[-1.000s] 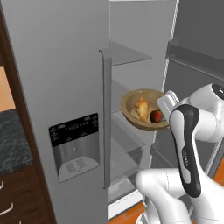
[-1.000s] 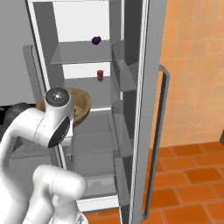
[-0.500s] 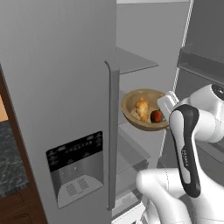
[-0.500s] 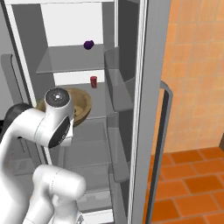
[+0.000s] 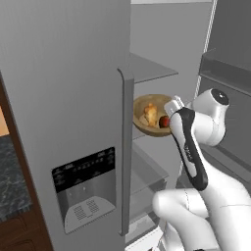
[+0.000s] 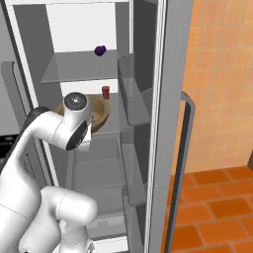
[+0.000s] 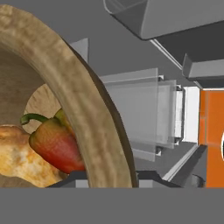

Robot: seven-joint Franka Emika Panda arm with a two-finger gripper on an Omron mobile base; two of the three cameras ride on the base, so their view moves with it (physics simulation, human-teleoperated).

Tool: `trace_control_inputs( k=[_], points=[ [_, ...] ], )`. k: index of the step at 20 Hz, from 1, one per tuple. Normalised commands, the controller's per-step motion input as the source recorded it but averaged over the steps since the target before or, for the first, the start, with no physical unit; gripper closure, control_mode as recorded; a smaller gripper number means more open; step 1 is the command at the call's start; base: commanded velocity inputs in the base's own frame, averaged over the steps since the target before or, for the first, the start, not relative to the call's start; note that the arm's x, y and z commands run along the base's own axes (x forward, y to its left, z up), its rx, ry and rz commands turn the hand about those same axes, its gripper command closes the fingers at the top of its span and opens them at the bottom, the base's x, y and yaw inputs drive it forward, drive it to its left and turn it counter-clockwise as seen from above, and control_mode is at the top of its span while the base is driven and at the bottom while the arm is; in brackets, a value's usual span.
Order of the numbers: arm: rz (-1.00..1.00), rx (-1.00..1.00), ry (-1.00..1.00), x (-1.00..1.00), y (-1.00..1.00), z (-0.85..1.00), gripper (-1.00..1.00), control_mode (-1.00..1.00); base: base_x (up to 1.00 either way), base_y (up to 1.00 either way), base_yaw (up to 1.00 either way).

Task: Pick the chicken drumstick and bell pepper from their plates and place them in the bowl. Then put the bowl in the fridge.

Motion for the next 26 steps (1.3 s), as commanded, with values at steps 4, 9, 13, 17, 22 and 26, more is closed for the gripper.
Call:
trace_control_inputs(
  k=[4,9,13,17,22,26],
  points=[
    [0.0,0.0,0.07,1.0,0.16,-0.15,1.0,-1.0,0.0,0.0,0.0],
    [0.0,0.0,0.07,0.98,0.05,-0.01,1.0,-1.0,0.0,0.0,0.0],
    [0.05,0.0,0.15,0.65,0.0,-0.46,1.0,-1.0,0.0,0.0,0.0],
    [0.04,0.0,0.07,0.56,0.05,-0.4,1.0,-1.0,0.0,0.0,0.0],
    [0.0,0.0,-0.02,0.38,0.25,-0.45,1.0,-1.0,0.0,0.0,0.0],
    [0.0,0.0,-0.07,0.28,0.29,-0.62,1.0,-1.0,0.0,0.0,0.0]
  ],
)
